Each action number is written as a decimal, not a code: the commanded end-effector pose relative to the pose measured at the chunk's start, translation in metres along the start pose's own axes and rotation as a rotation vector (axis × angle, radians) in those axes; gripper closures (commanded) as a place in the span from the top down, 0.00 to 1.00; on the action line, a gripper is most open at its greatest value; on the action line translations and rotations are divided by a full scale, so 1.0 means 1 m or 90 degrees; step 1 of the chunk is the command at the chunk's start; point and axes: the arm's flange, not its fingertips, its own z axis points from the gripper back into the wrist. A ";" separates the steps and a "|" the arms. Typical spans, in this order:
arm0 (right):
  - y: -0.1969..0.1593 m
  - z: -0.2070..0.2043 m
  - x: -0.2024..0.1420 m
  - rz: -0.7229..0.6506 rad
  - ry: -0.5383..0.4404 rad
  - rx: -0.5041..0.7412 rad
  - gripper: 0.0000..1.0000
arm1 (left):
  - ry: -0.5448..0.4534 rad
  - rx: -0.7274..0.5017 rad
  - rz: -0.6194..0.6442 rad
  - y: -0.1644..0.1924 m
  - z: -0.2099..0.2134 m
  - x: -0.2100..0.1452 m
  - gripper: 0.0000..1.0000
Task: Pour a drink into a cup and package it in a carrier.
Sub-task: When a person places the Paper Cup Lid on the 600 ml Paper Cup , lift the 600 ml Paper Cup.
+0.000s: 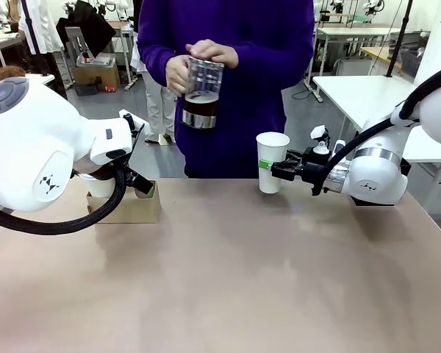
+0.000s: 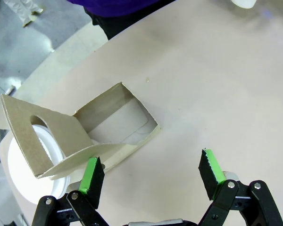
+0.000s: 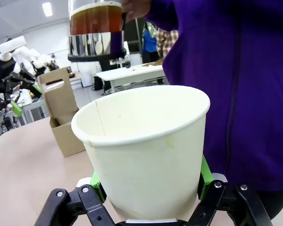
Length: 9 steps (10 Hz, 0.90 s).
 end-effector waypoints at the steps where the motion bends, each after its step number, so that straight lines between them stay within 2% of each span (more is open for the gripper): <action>1: 0.001 -0.002 0.000 -0.001 0.000 -0.006 0.84 | -0.002 0.000 0.001 0.001 0.001 -0.001 1.00; 9: 0.001 -0.002 0.000 -0.001 0.000 -0.006 0.84 | -0.002 0.000 0.001 0.001 0.001 -0.001 1.00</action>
